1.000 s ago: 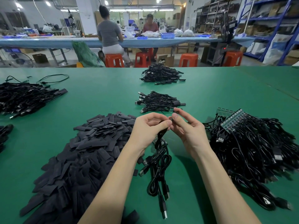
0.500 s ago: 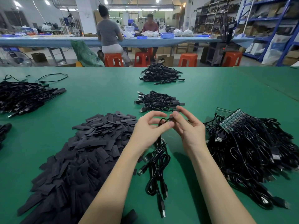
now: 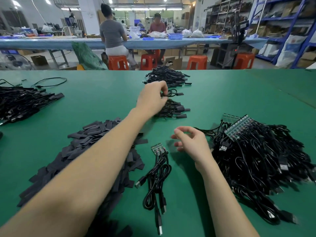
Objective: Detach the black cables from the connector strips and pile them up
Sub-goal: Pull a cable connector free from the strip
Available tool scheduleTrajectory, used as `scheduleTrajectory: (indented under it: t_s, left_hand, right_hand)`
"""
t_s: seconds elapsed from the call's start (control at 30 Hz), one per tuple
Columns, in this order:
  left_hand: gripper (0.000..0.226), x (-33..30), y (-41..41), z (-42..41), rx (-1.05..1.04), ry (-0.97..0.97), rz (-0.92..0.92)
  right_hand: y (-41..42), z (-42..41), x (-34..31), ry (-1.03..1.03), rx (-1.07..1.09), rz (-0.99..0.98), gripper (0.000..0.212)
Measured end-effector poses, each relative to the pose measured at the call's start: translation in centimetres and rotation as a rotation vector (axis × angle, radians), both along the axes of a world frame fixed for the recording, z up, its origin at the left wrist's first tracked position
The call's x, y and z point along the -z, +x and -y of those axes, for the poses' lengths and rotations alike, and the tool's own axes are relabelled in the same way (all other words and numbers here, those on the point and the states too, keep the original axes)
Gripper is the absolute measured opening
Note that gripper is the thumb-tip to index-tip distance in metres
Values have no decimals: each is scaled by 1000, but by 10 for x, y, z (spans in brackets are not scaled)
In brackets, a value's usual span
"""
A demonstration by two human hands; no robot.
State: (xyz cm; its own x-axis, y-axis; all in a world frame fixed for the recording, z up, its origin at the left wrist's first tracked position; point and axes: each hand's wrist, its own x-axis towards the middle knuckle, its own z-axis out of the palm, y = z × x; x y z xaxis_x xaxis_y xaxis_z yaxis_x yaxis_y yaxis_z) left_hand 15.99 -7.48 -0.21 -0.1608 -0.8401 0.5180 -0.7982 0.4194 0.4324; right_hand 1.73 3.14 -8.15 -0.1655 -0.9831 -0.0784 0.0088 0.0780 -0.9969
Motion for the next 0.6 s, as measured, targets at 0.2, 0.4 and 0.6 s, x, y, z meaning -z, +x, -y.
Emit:
scheduleTrajectory:
  t_s: [0.2,0.4,0.6]
  left_hand:
    - [11,29,-7,49,-91,191,374]
    - [24,40,4,40,-78,224,294]
    - [8,50,25,-41,-85,208,-144]
  right_hand:
    - [3,3,8,-52,12,-423,8]
    - [12,-2,4,9,-70,-794,17]
    - [23,-4,-16,193,-145,-1025,22]
